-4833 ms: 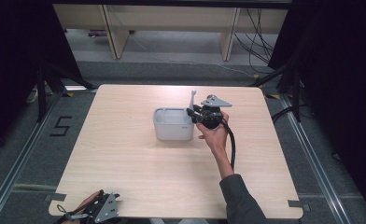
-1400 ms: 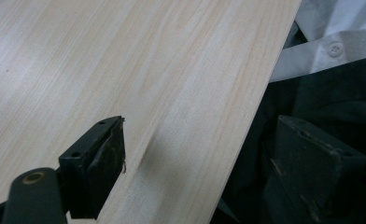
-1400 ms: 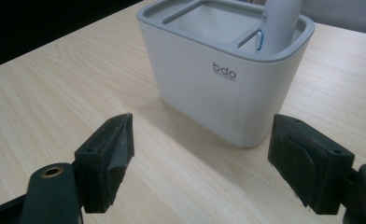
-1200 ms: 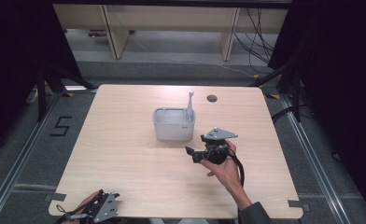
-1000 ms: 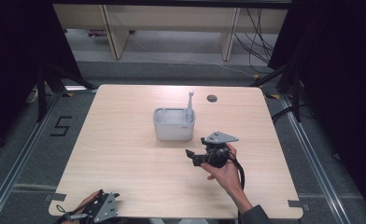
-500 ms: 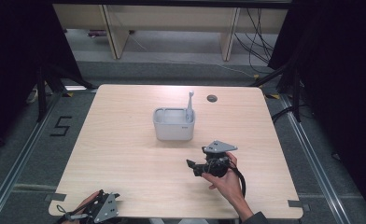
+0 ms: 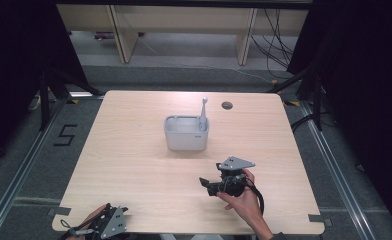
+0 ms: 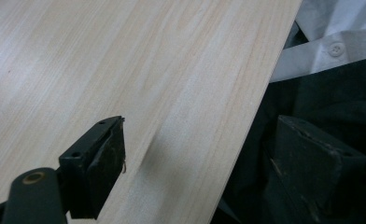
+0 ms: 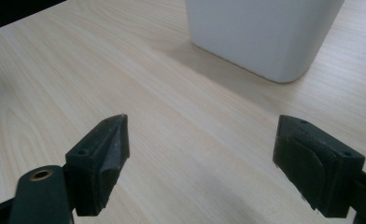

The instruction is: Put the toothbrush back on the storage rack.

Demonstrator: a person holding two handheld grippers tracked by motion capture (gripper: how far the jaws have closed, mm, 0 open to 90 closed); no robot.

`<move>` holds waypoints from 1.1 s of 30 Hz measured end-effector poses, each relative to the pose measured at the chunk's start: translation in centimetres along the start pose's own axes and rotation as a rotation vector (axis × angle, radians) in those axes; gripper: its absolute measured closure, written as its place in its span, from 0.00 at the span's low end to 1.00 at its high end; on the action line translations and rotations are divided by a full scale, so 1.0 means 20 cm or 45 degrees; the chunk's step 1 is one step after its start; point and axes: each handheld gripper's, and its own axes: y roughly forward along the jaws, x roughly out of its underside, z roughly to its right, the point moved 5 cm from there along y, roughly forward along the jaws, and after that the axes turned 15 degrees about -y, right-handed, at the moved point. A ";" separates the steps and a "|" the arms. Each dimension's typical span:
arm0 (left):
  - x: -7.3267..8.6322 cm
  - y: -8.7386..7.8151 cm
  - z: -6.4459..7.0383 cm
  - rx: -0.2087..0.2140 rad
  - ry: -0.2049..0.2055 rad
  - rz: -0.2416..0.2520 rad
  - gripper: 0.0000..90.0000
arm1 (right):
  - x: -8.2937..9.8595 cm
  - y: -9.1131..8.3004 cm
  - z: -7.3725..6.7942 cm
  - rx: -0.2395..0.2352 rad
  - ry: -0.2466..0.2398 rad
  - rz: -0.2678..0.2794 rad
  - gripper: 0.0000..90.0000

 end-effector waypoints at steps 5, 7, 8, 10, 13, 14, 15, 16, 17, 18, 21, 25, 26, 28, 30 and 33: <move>0.00 0.00 0.00 -0.001 0.000 -0.002 0.19 | 0.02 -0.01 -0.03 -0.014 0.008 -0.016 0.19; 0.00 0.00 0.00 0.002 0.003 -0.004 0.19 | 0.02 -0.02 -0.05 -0.031 0.035 -0.019 0.19; 0.00 0.00 0.00 0.002 0.003 -0.004 0.19 | 0.02 -0.02 -0.05 -0.031 0.035 -0.019 0.19; 0.00 0.00 0.00 0.001 -0.002 -0.003 0.19 | 0.03 -0.04 -0.07 -0.035 0.043 -0.033 0.19; 0.00 0.00 0.00 0.004 0.000 -0.006 0.19 | 0.04 -0.04 -0.08 -0.062 0.022 -0.029 0.19; 0.00 0.00 0.00 0.004 0.000 -0.006 0.19 | 0.04 -0.04 -0.08 -0.062 0.022 -0.029 0.19; 0.00 0.00 0.00 0.003 0.000 -0.007 0.19 | 0.05 -0.04 -0.09 -0.073 0.011 -0.027 0.19; 0.00 0.00 0.00 0.003 0.000 -0.007 0.19 | 0.05 -0.05 -0.09 -0.064 -0.005 -0.034 0.19; 0.00 0.00 0.00 0.005 0.002 -0.008 0.19 | 0.05 -0.05 -0.09 -0.064 -0.005 -0.034 0.19; 0.00 0.00 0.00 0.006 0.002 -0.008 0.19 | 0.06 -0.05 -0.09 -0.068 0.008 -0.040 0.19; 0.00 0.00 0.00 0.004 0.001 -0.008 0.19 | 0.07 -0.05 -0.11 -0.073 0.009 -0.052 0.19; 0.00 0.01 0.00 0.002 0.001 -0.008 0.19 | 0.08 -0.06 -0.13 -0.088 0.012 -0.068 0.19; 0.00 0.00 0.00 0.002 0.001 -0.008 0.19 | 0.09 -0.06 -0.14 -0.090 0.021 -0.078 0.19; 0.00 0.00 0.00 0.004 0.002 -0.008 0.19 | 0.09 -0.06 -0.14 -0.096 -0.017 -0.076 0.19; 0.00 0.01 0.00 0.003 0.002 -0.008 0.19 | 0.10 -0.07 -0.15 -0.106 -0.020 -0.082 0.19; 0.00 0.01 0.00 0.002 0.001 -0.008 0.19 | 0.11 -0.08 -0.16 -0.100 -0.029 -0.101 0.19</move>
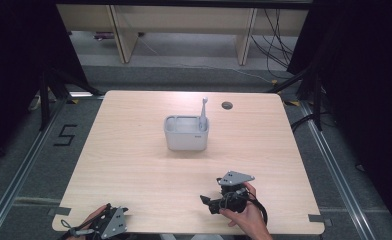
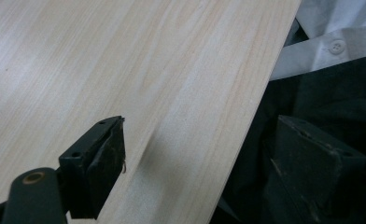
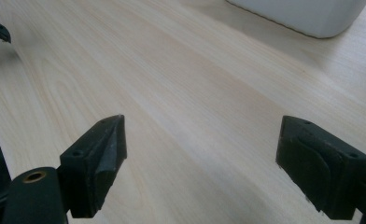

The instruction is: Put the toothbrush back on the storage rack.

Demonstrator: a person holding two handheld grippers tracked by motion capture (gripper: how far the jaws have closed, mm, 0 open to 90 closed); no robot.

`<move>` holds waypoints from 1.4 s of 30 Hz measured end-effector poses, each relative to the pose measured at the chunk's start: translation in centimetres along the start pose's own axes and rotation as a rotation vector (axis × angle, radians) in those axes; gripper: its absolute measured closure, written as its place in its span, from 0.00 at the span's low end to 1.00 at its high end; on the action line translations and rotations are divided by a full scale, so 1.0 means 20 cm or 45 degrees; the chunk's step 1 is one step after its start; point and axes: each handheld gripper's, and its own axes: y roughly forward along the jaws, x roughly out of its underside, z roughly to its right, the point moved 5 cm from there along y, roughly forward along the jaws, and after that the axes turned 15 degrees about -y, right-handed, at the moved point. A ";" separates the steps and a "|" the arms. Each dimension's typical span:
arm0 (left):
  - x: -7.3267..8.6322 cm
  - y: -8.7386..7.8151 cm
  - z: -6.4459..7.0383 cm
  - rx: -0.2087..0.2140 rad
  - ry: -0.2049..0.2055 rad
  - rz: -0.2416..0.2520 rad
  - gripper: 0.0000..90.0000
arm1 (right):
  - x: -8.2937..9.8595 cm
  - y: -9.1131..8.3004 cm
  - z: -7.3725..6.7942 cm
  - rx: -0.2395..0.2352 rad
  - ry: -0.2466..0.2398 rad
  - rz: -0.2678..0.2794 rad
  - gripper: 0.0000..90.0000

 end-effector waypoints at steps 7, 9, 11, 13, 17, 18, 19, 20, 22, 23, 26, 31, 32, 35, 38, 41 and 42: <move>0.00 0.00 0.00 -0.001 -0.003 0.000 0.19 | 0.02 -0.02 -0.02 -0.011 -0.005 -0.019 0.19; 0.00 0.00 0.00 -0.003 -0.002 0.001 0.19 | 0.03 -0.02 -0.03 -0.010 -0.007 -0.024 0.19; 0.00 0.00 0.00 -0.001 0.000 0.000 0.19 | 0.04 -0.03 -0.03 -0.011 -0.020 -0.035 0.19; 0.00 0.00 0.00 -0.003 -0.002 -0.001 0.19 | 0.05 -0.03 -0.04 -0.004 -0.022 -0.050 0.19; 0.00 0.00 0.00 -0.002 -0.002 0.001 0.19 | 0.07 -0.04 -0.05 -0.003 -0.026 -0.076 0.19; 0.00 0.00 0.00 -0.002 -0.002 0.000 0.19 | 0.08 -0.05 -0.05 0.008 -0.041 -0.081 0.19; 0.00 0.00 0.00 -0.002 -0.003 0.000 0.19 | 0.08 -0.05 -0.05 0.008 -0.041 -0.081 0.19; 0.00 0.00 0.00 -0.002 -0.003 0.000 0.19 | 0.08 -0.04 -0.06 0.005 -0.042 -0.076 0.19; 0.00 0.00 0.00 -0.001 -0.002 0.000 0.19 | 0.09 -0.05 -0.06 -0.009 -0.044 -0.088 0.19; 0.00 0.00 0.00 -0.002 -0.002 0.001 0.19 | 0.09 -0.06 -0.06 -0.001 -0.031 -0.085 0.19; 0.00 0.00 0.00 -0.002 -0.003 0.001 0.19 | 0.10 -0.07 -0.06 -0.003 -0.046 -0.092 0.19; 0.00 0.00 0.00 -0.001 -0.002 0.000 0.19 | 0.12 -0.07 -0.07 -0.010 -0.035 -0.090 0.19; 0.00 0.00 0.00 -0.002 -0.003 0.001 0.19 | 0.12 -0.08 -0.07 -0.016 -0.057 -0.091 0.19; 0.00 0.00 0.00 -0.002 -0.002 0.000 0.19 | 0.13 -0.09 -0.07 -0.004 -0.037 -0.105 0.19; 0.00 0.00 0.00 -0.002 -0.003 -0.001 0.19 | 0.15 -0.08 -0.09 -0.022 -0.037 -0.097 0.19; 0.00 0.00 0.00 -0.002 -0.002 0.000 0.19 | 0.16 -0.09 -0.10 -0.017 -0.035 -0.115 0.18; 0.00 0.00 0.00 -0.002 -0.003 0.000 0.19 | 0.17 -0.10 -0.10 -0.027 -0.067 -0.134 0.18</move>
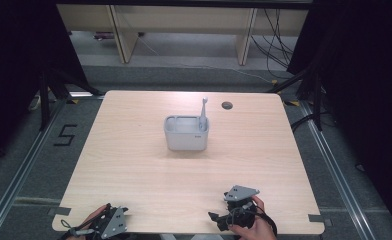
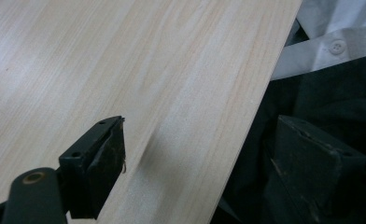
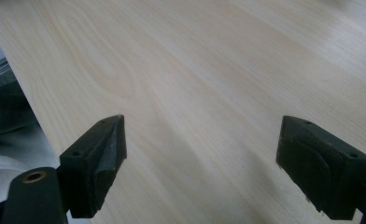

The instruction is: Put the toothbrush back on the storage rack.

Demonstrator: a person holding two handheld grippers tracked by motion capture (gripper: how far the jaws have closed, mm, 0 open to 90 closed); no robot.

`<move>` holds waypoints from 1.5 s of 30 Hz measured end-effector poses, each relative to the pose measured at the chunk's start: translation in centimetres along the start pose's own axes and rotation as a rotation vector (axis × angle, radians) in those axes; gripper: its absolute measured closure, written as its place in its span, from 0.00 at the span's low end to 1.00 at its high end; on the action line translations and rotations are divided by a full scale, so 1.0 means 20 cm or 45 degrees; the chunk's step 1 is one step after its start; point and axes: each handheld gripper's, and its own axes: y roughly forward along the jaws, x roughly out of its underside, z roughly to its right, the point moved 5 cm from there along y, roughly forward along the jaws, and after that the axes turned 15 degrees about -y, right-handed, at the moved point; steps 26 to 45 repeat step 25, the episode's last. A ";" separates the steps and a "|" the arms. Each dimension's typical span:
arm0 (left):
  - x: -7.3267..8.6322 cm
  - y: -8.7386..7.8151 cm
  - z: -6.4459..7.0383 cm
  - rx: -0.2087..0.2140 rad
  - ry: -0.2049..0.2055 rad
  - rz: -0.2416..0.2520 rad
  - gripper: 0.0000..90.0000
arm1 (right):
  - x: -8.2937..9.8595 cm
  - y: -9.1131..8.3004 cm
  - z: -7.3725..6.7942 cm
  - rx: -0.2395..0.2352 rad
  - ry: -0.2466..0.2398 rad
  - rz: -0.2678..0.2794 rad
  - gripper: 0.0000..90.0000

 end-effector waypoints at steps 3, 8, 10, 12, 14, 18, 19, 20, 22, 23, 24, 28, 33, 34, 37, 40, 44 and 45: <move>0.00 0.00 0.00 -0.001 0.001 0.001 0.19 | 0.01 -0.01 -0.02 0.000 0.009 -0.025 0.18; 0.00 0.00 0.00 -0.001 0.001 0.001 0.19 | 0.02 -0.02 -0.02 0.031 0.001 -0.011 0.18; 0.00 0.00 0.00 -0.002 0.000 0.001 0.19 | 0.03 -0.03 -0.03 0.021 0.018 -0.013 0.18; 0.00 0.00 0.00 -0.003 0.000 0.001 0.19 | 0.04 -0.03 -0.03 0.008 -0.004 -0.024 0.18; 0.00 0.00 0.00 -0.003 0.000 0.001 0.19 | 0.05 -0.04 -0.02 0.018 -0.015 -0.030 0.18; 0.00 0.00 0.00 -0.002 -0.001 0.000 0.19 | 0.06 -0.05 -0.03 0.017 0.012 -0.051 0.18; 0.00 0.00 0.00 -0.002 -0.001 0.000 0.19 | 0.06 -0.05 -0.03 0.017 0.012 -0.051 0.18; 0.00 0.00 0.00 -0.002 0.000 0.000 0.19 | 0.06 -0.04 -0.03 0.029 0.014 -0.036 0.18; 0.00 0.00 0.00 -0.004 -0.002 0.000 0.19 | 0.07 -0.05 -0.03 0.023 0.012 -0.054 0.18; 0.00 0.00 0.00 -0.012 0.000 -0.009 0.19 | 0.07 -0.05 -0.03 0.023 0.012 -0.056 0.18; 0.00 0.00 -0.01 -0.041 0.002 -0.005 0.19 | 0.07 -0.05 -0.03 0.023 0.024 -0.055 0.18; 0.00 0.00 -0.01 -0.041 0.002 -0.005 0.19 | 0.07 -0.05 -0.03 0.023 0.024 -0.055 0.18; 0.00 0.00 -0.01 -0.041 0.002 -0.005 0.19 | 0.07 -0.05 -0.03 0.023 0.024 -0.055 0.18; 0.00 0.00 -0.01 -0.041 0.002 -0.005 0.19 | 0.07 -0.05 -0.03 0.023 0.024 -0.055 0.18; 0.00 0.00 -0.01 -0.041 0.002 -0.005 0.19 | 0.07 -0.05 -0.03 0.023 0.024 -0.055 0.18; 0.00 0.00 -0.01 -0.041 0.002 -0.005 0.19 | 0.07 -0.05 -0.03 0.023 0.024 -0.055 0.18; 0.00 0.00 -0.01 -0.041 0.002 -0.005 0.19 | 0.07 -0.05 -0.03 0.023 0.024 -0.055 0.18; 0.00 0.00 -0.01 -0.041 0.002 -0.005 0.19 | 0.07 -0.05 -0.03 0.023 0.024 -0.055 0.18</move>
